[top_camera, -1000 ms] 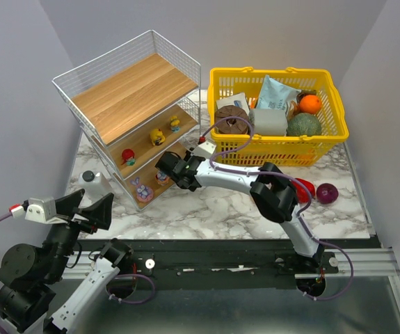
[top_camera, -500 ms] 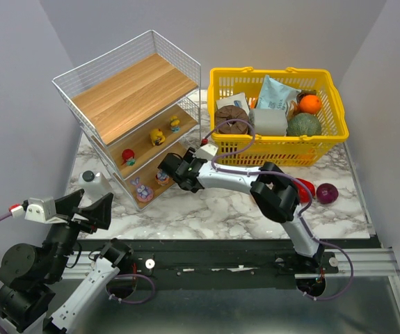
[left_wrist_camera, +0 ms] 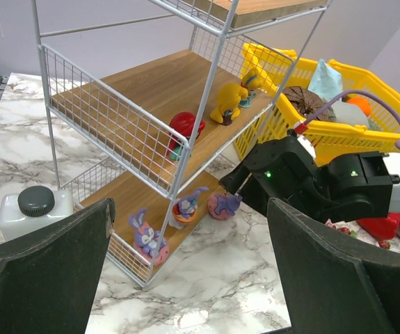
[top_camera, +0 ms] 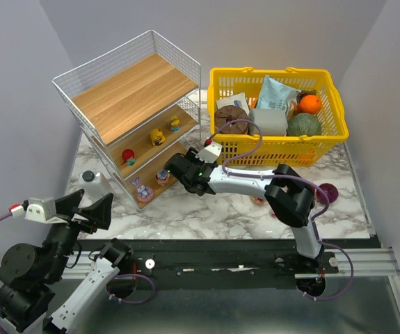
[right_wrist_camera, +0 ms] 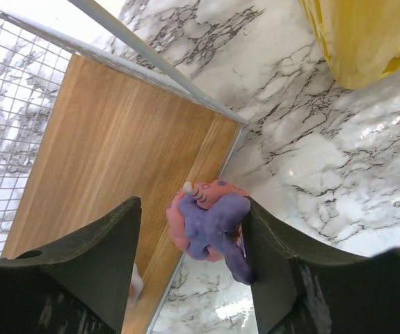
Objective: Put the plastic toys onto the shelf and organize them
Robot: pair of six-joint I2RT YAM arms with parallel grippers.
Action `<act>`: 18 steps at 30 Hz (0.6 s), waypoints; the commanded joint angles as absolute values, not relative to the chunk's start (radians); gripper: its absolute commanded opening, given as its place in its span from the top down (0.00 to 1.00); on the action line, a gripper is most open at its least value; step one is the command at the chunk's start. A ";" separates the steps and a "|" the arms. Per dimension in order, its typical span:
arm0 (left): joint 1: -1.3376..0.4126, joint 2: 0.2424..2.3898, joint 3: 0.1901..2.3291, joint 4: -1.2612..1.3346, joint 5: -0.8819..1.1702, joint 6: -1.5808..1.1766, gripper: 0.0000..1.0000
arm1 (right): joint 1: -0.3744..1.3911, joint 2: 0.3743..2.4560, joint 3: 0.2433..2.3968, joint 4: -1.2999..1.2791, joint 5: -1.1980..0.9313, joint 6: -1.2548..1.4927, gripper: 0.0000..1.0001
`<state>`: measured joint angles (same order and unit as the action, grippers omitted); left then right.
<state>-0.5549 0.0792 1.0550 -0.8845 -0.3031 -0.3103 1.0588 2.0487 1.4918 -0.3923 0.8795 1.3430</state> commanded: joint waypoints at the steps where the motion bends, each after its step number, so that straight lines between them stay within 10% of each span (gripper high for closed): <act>1: -0.560 0.081 1.063 -0.899 -0.318 -0.307 0.01 | 1.060 1.968 1.436 -0.315 0.902 1.328 0.36; 14: -0.563 0.072 1.063 -0.907 -0.321 -0.310 0.01 | 1.060 1.993 1.381 -0.268 0.851 1.267 0.61; 18: -0.563 0.072 1.065 -0.910 -0.324 -0.310 0.01 | 1.060 1.999 1.394 -0.268 0.851 1.270 0.86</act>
